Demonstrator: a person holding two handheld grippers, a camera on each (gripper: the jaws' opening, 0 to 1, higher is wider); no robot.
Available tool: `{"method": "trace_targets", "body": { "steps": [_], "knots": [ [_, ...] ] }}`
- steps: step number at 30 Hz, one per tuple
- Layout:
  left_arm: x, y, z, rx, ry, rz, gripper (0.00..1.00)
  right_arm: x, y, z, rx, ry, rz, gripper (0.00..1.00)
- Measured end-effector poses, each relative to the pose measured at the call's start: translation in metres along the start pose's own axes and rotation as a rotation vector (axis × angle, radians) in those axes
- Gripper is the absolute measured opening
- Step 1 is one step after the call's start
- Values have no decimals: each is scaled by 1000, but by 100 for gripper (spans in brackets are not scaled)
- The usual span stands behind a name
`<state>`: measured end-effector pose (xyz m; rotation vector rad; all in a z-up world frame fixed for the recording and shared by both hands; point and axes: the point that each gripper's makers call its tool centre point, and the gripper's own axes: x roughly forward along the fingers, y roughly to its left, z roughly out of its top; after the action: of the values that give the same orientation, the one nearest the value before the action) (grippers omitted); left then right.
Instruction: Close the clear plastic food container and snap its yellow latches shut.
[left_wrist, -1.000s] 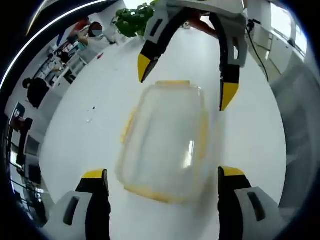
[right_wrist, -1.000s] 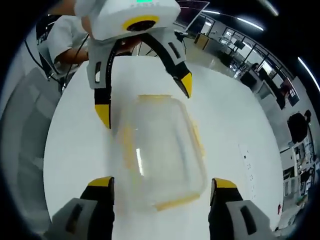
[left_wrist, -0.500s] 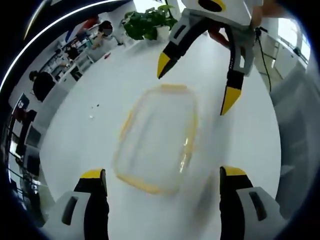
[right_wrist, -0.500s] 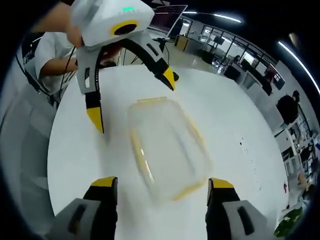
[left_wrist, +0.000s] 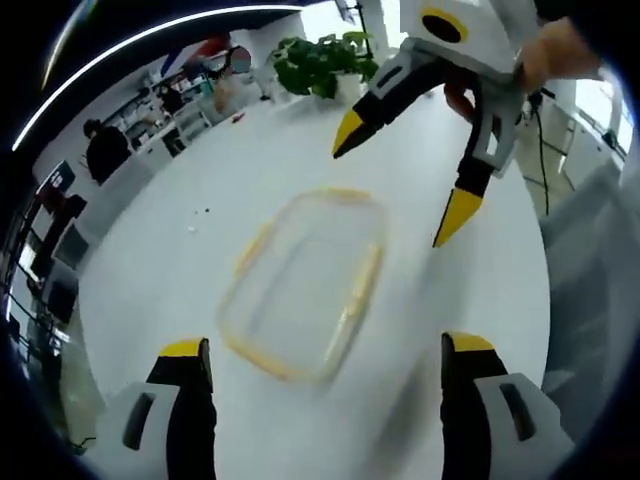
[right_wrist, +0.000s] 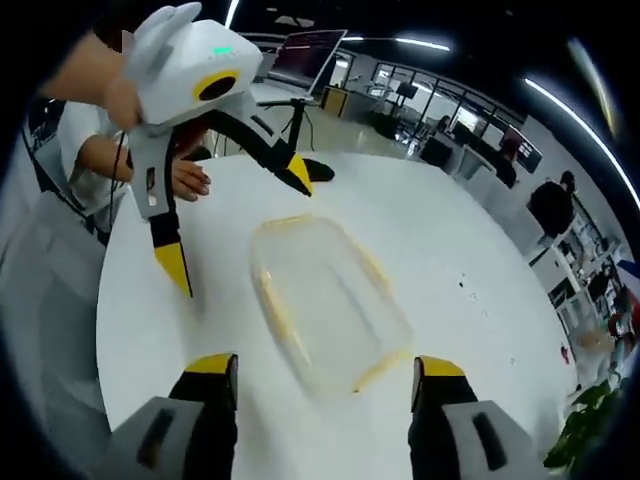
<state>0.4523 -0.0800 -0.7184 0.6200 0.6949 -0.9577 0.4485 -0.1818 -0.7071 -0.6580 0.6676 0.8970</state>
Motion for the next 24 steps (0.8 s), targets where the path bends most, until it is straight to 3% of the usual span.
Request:
{"method": "trace_targets", "body": {
  "steps": [9,24],
  "knots": [
    [-11,-8,-11,-27,-9,30,94,-13,4,-2,41,-36,-51,69],
    [-27,-23,-18,-135,-99,74,97,-34,18,-2,108,-109,-115,69]
  ]
}}
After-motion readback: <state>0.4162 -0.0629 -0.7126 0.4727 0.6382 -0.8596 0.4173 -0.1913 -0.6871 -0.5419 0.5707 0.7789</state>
